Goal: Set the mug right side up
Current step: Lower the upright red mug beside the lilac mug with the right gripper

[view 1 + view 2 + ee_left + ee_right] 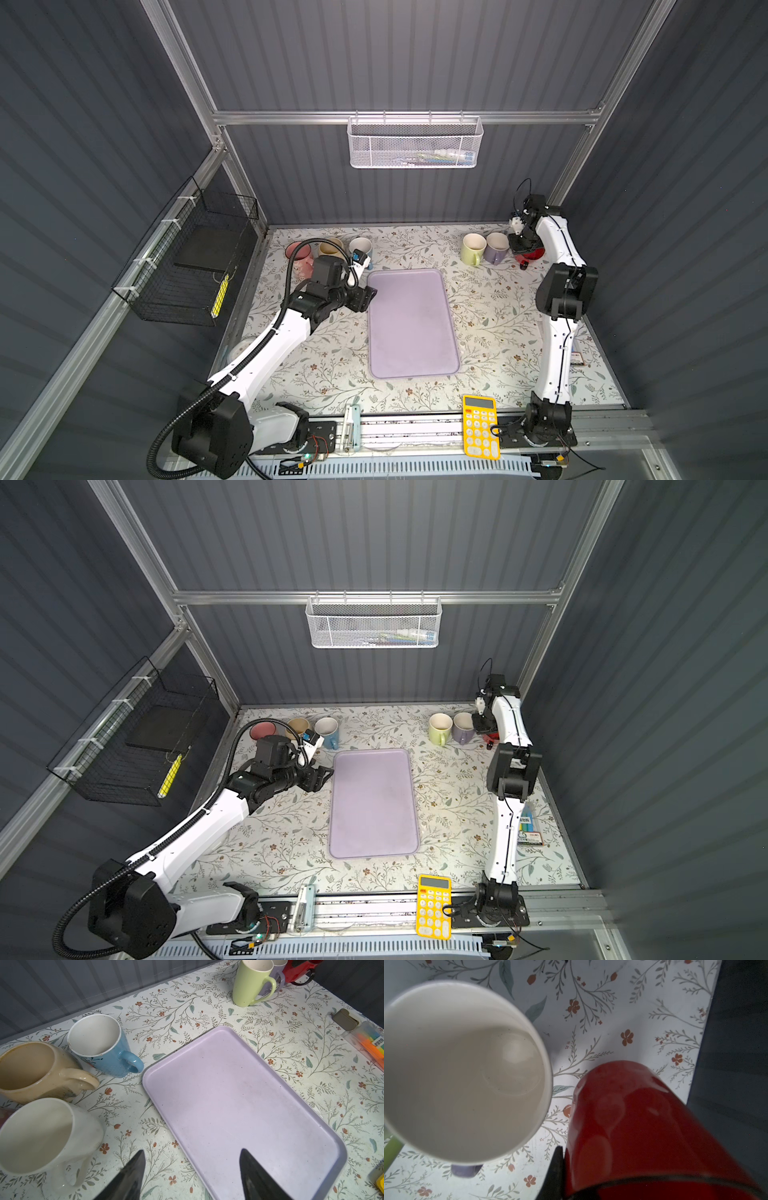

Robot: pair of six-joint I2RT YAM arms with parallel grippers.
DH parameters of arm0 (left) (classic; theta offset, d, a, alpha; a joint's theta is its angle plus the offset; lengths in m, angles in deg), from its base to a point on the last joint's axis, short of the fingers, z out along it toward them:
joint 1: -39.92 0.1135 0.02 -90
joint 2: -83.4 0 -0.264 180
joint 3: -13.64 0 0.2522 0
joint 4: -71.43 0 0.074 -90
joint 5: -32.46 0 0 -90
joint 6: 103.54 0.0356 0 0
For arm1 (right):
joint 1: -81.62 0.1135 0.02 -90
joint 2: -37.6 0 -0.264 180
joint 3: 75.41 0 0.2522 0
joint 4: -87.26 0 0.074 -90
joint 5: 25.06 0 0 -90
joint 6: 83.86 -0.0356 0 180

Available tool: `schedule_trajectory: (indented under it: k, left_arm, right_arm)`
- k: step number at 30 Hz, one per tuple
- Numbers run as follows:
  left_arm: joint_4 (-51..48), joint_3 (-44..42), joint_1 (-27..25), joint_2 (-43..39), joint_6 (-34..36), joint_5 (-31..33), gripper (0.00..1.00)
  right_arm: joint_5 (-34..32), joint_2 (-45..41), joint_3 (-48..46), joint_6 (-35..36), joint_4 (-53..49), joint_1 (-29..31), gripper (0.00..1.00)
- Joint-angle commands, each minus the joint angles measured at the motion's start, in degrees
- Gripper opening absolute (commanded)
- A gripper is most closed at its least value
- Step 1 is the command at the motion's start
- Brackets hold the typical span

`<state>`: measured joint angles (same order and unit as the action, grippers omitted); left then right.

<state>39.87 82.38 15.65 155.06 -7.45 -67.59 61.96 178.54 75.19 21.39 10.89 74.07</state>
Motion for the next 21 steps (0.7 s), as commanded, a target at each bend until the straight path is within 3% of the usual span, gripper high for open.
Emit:
schedule_trajectory:
  k: [1, 19, 21]
  left_arm:
    - [0.3, 0.0, 0.4, 0.3, 1.5, 0.0, 0.72]
    - [0.5, 0.0, 0.5, 0.6, 1.6, 0.5, 0.72]
    - [0.4, 0.1, 0.5, 0.7, 1.6, 0.4, 0.72]
  right_arm:
    - [0.6, 0.0, 2.4, -0.4, 3.1, -0.3, 0.00]
    - [0.6, 3.1, 3.6, -0.7, 4.7, -0.3, 0.00]
    - [0.4, 3.2, 3.7, -0.8, 4.7, -0.2, 0.06]
